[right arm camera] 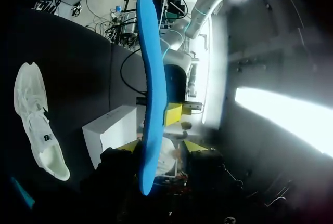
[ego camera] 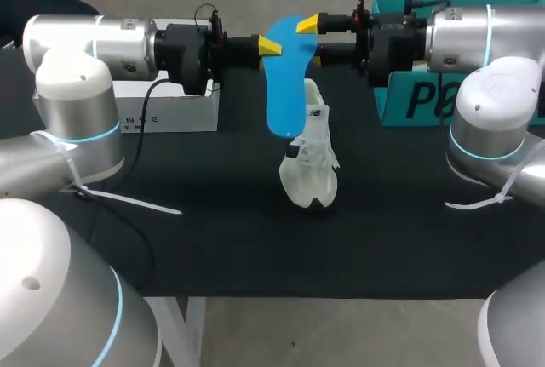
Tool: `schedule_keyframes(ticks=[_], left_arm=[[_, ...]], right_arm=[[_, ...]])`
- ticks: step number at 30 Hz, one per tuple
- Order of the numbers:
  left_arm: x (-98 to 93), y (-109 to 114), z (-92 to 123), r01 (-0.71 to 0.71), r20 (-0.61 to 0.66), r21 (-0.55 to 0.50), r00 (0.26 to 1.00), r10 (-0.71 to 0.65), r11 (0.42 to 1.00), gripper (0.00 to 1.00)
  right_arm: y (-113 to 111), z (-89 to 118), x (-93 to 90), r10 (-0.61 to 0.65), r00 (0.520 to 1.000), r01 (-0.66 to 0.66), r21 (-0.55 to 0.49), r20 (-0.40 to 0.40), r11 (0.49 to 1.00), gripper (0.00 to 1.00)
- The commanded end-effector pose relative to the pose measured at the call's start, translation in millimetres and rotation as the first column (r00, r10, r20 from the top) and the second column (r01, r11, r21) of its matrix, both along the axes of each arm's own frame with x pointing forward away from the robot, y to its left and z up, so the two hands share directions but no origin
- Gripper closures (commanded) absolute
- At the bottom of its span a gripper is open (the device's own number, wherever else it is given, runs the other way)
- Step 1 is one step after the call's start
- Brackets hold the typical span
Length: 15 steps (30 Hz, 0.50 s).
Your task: Take the shoe out of the shoebox, open the shoe tongue, remove and reinsert the insole, then place the shoe into the shoebox
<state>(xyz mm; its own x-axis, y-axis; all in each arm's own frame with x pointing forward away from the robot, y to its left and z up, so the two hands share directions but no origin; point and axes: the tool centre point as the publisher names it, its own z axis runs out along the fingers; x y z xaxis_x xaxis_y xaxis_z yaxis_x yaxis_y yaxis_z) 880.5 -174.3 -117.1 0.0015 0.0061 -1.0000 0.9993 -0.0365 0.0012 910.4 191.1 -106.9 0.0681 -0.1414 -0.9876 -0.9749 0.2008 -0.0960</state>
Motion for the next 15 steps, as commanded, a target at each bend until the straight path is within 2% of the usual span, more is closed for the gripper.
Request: schedule_keyframes(ticks=[1,7,10,12,13,15], left_arm=[[0.9,-1.1,-0.5,0.001,0.001,0.000,1.000,-0.001,1.000,1.00],[0.9,-1.1,-0.5,0.001,0.001,0.000,1.000,-0.001,1.000,1.00],[0.9,-1.1,-0.5,0.001,0.001,0.000,1.000,-0.001,1.000,1.00],[0.9,-1.1,-0.5,0.001,0.001,0.000,1.000,-0.001,1.000,1.00],[0.9,-1.1,-0.5,0.001,0.001,0.000,1.000,-0.001,1.000,1.00],[0.9,-1.1,-0.5,0.001,0.001,0.000,1.000,-0.001,1.000,1.00]], right_arm=[[4.5,0.2,0.2,-0.001,1.000,0.001,0.002,0.004,1.000,0.64],[2.3,-4.0,-1.8,-0.004,1.000,0.004,-0.005,-0.005,1.000,0.61],[3.3,-7.9,-1.7,-0.005,1.000,0.005,-0.009,-0.016,1.000,0.66],[4.3,-8.9,-1.9,-0.005,1.000,0.004,-0.009,-0.020,1.000,0.82],[4.7,-9.2,-2.0,-0.004,1.000,0.004,-0.010,-0.022,1.000,0.96],[4.8,-9.4,-1.9,-0.005,1.000,0.004,-0.011,-0.025,1.000,1.00]])
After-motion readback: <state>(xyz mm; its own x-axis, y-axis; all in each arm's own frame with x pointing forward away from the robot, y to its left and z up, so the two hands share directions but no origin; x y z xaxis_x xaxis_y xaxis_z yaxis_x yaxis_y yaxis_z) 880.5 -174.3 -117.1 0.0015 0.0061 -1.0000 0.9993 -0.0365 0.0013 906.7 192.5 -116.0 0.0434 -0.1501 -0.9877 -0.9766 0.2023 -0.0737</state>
